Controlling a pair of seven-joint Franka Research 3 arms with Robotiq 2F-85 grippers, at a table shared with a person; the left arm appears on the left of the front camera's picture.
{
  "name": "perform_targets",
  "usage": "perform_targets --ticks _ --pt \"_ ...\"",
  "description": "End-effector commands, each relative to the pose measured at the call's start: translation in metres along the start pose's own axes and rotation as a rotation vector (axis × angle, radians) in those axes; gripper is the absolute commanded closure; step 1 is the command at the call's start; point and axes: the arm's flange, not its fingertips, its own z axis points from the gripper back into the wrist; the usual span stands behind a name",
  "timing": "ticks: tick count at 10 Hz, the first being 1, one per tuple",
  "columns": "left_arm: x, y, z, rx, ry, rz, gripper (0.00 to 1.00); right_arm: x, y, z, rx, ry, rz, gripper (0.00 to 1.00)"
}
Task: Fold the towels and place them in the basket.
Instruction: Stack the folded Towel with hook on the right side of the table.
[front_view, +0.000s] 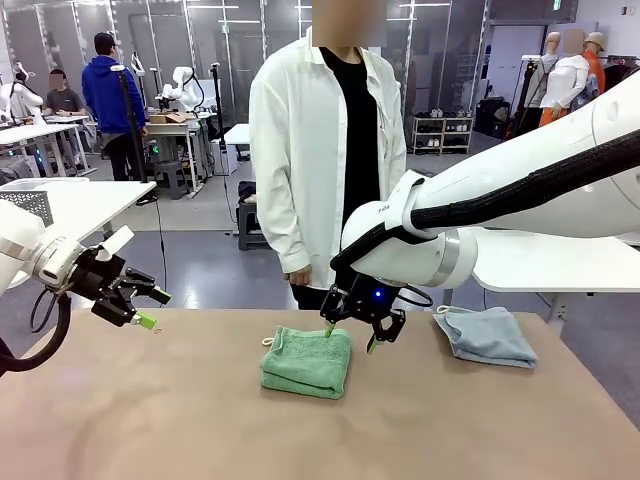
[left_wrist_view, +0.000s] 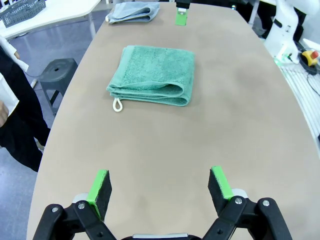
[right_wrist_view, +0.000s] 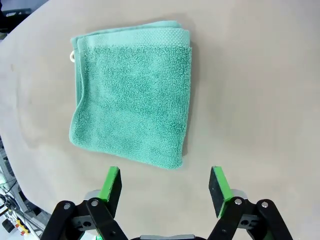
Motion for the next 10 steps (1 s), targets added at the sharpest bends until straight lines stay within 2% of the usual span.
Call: perform_targets --ticks 1,4,5,6,8,10 --pt "0.0 0.0 0.0 0.002 0.001 -0.002 0.02 0.001 0.0 0.001 0.001 -0.001 -0.001 0.12" --pt "0.0 0.0 0.0 0.002 0.001 -0.002 0.02 0.0 0.0 0.0 0.0 0.0 0.0 0.11" --pt "0.0 0.0 0.0 0.002 0.001 -0.002 0.02 -0.005 0.003 -0.011 -0.006 -0.051 0.045 0.11" --pt "0.0 0.0 0.0 0.002 0.001 -0.002 0.02 -0.003 0.006 -0.02 -0.009 -0.114 0.014 0.11" --pt "0.0 0.0 0.0 0.002 0.001 -0.002 0.02 0.002 0.008 -0.035 -0.006 -0.179 0.01 0.11" --pt "0.0 0.0 0.0 0.002 0.001 -0.002 0.02 0.011 0.006 -0.051 -0.045 -0.191 -0.028 0.11"
